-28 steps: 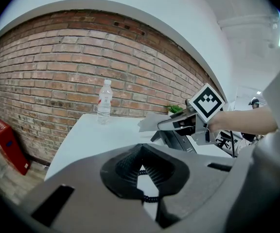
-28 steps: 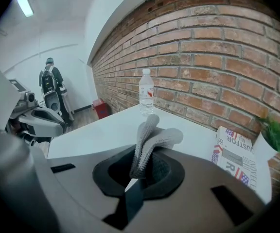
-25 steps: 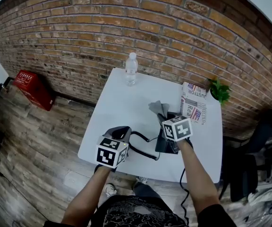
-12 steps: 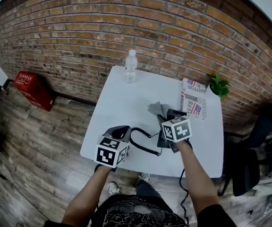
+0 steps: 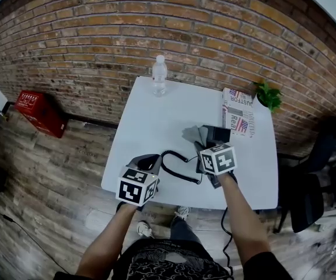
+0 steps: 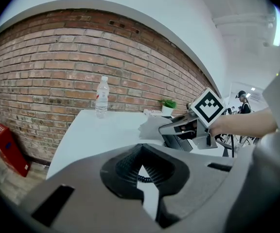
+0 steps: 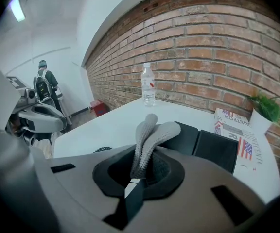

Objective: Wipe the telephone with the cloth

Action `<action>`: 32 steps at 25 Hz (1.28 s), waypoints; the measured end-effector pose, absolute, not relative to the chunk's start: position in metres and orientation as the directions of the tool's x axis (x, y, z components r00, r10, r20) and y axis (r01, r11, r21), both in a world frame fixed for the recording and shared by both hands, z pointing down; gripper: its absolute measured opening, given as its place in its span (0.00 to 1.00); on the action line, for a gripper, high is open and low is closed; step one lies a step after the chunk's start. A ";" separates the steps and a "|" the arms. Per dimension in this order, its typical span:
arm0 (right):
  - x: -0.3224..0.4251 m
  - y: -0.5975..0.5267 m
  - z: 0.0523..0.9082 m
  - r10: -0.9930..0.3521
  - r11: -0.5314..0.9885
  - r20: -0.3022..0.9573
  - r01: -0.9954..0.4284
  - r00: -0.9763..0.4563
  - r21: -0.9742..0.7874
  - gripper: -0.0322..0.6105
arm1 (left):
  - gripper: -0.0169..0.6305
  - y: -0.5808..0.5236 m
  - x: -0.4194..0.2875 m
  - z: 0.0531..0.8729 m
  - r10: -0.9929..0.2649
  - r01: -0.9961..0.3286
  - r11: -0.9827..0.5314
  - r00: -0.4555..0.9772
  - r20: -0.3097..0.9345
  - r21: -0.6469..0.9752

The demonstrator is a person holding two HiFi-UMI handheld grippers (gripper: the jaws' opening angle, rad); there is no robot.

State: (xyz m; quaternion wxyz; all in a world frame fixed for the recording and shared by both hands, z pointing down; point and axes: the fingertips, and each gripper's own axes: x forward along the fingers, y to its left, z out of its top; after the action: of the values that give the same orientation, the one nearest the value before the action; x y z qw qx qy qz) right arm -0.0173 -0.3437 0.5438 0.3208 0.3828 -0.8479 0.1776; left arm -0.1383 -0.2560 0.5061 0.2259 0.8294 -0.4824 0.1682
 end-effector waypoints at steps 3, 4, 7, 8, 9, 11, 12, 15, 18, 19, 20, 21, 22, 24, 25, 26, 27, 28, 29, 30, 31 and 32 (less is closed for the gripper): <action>-0.014 -0.336 0.547 -0.539 0.631 0.682 -0.773 -0.494 -0.062 0.07 | 0.03 -0.251 -0.135 0.508 -0.715 -0.869 -0.448 0.490 0.499 0.211; -0.013 -0.333 0.549 -0.539 0.627 0.683 -0.776 -0.493 -0.064 0.07 | 0.03 -0.250 -0.135 0.508 -0.712 -0.866 -0.453 0.494 0.499 0.211; -0.011 -0.325 0.552 -0.540 0.618 0.687 -0.783 -0.486 -0.068 0.07 | 0.03 -0.247 -0.131 0.508 -0.706 -0.858 -0.469 0.507 0.495 0.211; -0.011 -0.323 0.552 -0.541 0.617 0.688 -0.784 -0.485 -0.068 0.07 | 0.03 -0.247 -0.129 0.507 -0.703 -0.855 -0.474 0.512 0.493 0.210; -0.011 -0.320 0.552 -0.540 0.616 0.689 -0.785 -0.484 -0.068 0.07 | 0.03 -0.246 -0.128 0.507 -0.701 -0.852 -0.480 0.516 0.493 0.210; -0.010 -0.315 0.554 -0.535 0.618 0.695 -0.783 -0.480 -0.064 0.07 | 0.03 -0.243 -0.124 0.506 -0.694 -0.846 -0.491 0.525 0.492 0.209; -0.009 -0.312 0.556 -0.533 0.619 0.700 -0.783 -0.476 -0.061 0.07 | 0.03 -0.242 -0.122 0.506 -0.691 -0.842 -0.497 0.530 0.492 0.208; -0.007 -0.303 0.561 -0.528 0.616 0.709 -0.786 -0.467 -0.059 0.07 | 0.03 -0.237 -0.121 0.507 -0.683 -0.835 -0.512 0.539 0.493 0.204; -0.007 -0.296 0.565 -0.527 0.610 0.715 -0.790 -0.460 -0.059 0.07 | 0.03 -0.233 -0.124 0.508 -0.679 -0.833 -0.515 0.542 0.495 0.204; -0.006 -0.294 0.566 -0.528 0.607 0.715 -0.792 -0.458 -0.059 0.07 | 0.03 -0.231 -0.125 0.508 -0.679 -0.832 -0.516 0.542 0.495 0.204; -0.006 -0.292 0.567 -0.529 0.604 0.716 -0.794 -0.456 -0.060 0.07 | 0.03 -0.230 -0.126 0.508 -0.678 -0.832 -0.517 0.543 0.495 0.203; -0.006 -0.289 0.568 -0.530 0.601 0.716 -0.797 -0.455 -0.061 0.07 | 0.03 -0.228 -0.127 0.508 -0.678 -0.831 -0.518 0.543 0.495 0.203; -0.006 -0.287 0.569 -0.531 0.598 0.716 -0.799 -0.453 -0.063 0.07 | 0.03 -0.226 -0.128 0.509 -0.677 -0.830 -0.519 0.544 0.495 0.202; -0.007 -0.281 0.572 -0.531 0.593 0.718 -0.803 -0.450 -0.065 0.07 | 0.03 -0.222 -0.130 0.510 -0.676 -0.829 -0.523 0.546 0.495 0.201; -0.007 -0.278 0.574 -0.532 0.590 0.718 -0.805 -0.448 -0.065 0.07 | 0.03 -0.220 -0.130 0.510 -0.675 -0.828 -0.524 0.548 0.494 0.201; -0.007 -0.276 0.575 -0.533 0.587 0.719 -0.807 -0.446 -0.065 0.07 | 0.03 -0.219 -0.131 0.510 -0.674 -0.826 -0.526 0.549 0.494 0.201; -0.006 -0.274 0.576 -0.535 0.584 0.719 -0.809 -0.444 -0.066 0.07 | 0.03 -0.218 -0.132 0.510 -0.674 -0.825 -0.528 0.551 0.493 0.200; -0.006 -0.272 0.576 -0.537 0.580 0.719 -0.812 -0.442 -0.067 0.07 | 0.03 -0.216 -0.133 0.510 -0.673 -0.824 -0.530 0.552 0.492 0.200; -0.006 -0.269 0.577 -0.538 0.576 0.719 -0.815 -0.440 -0.068 0.07 | 0.03 -0.215 -0.134 0.510 -0.672 -0.823 -0.532 0.554 0.492 0.199; -0.006 -0.267 0.579 -0.539 0.572 0.719 -0.818 -0.438 -0.070 0.07 | 0.03 -0.213 -0.135 0.510 -0.671 -0.822 -0.535 0.555 0.491 0.198; -0.006 -0.263 0.581 -0.540 0.567 0.720 -0.820 -0.436 -0.071 0.07 | 0.03 -0.212 -0.136 0.511 -0.670 -0.821 -0.537 0.556 0.492 0.197; -0.005 -0.260 0.583 -0.541 0.563 0.720 -0.823 -0.434 -0.073 0.07 | 0.03 -0.210 -0.136 0.511 -0.669 -0.819 -0.539 0.557 0.492 0.196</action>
State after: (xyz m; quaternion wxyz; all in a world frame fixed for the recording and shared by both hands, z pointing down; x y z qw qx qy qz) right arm -0.0053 -0.2603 0.5828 0.3314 0.4163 -0.8195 0.2127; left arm -0.1365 -0.2096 0.5113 0.2064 0.8580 -0.4337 0.1823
